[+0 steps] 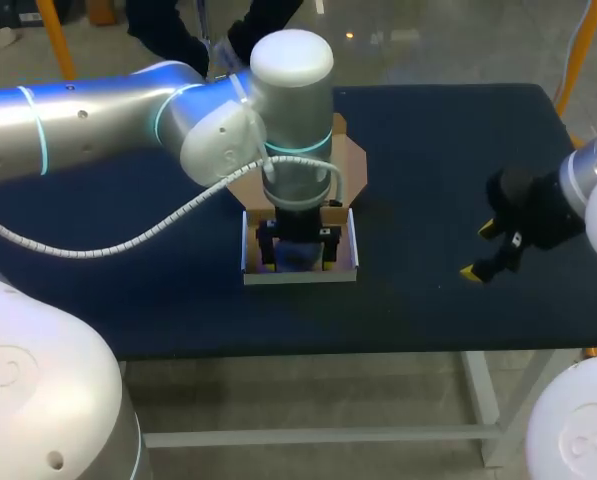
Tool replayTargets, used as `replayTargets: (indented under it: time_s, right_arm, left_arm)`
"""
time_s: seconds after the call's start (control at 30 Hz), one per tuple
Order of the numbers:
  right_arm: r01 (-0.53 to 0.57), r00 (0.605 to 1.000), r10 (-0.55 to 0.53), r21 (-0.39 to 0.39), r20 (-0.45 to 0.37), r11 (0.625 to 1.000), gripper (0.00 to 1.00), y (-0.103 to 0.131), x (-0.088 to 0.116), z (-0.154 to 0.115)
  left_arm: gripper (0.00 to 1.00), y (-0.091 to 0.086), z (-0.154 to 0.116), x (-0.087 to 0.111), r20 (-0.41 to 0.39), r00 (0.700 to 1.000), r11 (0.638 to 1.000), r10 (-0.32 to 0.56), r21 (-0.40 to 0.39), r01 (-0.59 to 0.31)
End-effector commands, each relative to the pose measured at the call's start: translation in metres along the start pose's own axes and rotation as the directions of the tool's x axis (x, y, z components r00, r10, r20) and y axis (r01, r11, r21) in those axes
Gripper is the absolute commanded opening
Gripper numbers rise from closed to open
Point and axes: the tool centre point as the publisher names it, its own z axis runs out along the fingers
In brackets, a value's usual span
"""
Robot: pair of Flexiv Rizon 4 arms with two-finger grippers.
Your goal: Assemble the packaging by folding the flat box into shape, placing the metal phone stand inside, and closing the box properly
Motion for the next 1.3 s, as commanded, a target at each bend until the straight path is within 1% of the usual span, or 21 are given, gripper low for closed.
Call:
replayTargets:
  time_s: [0.03,0.67,1.1,1.3]
  right_arm:
    - [0.002,1.0,-0.002,-0.004,-0.001,1.0,1.0,-0.001,0.001,-0.002]
    - [0.002,1.0,-0.002,-0.004,-0.001,1.0,1.0,-0.001,0.001,-0.002]
    - [0.002,1.0,-0.002,-0.004,-0.001,1.0,1.0,-0.001,0.001,-0.002]
    - [0.002,1.0,-0.002,-0.004,-0.001,1.0,1.0,-0.001,0.001,-0.002]
  left_arm:
    - [1.0,0.004,0.002,0.004,0.018,1.0,1.0,-0.003,-0.003,0.003]
    - [1.0,0.035,0.005,-0.005,0.021,0.999,0.999,-0.031,-0.038,0.032]
    - [1.0,0.061,0.008,-0.004,0.028,0.999,0.998,-0.035,-0.056,0.037]
    - [1.0,0.069,0.007,-0.003,0.024,0.999,0.998,-0.032,-0.06,0.033]
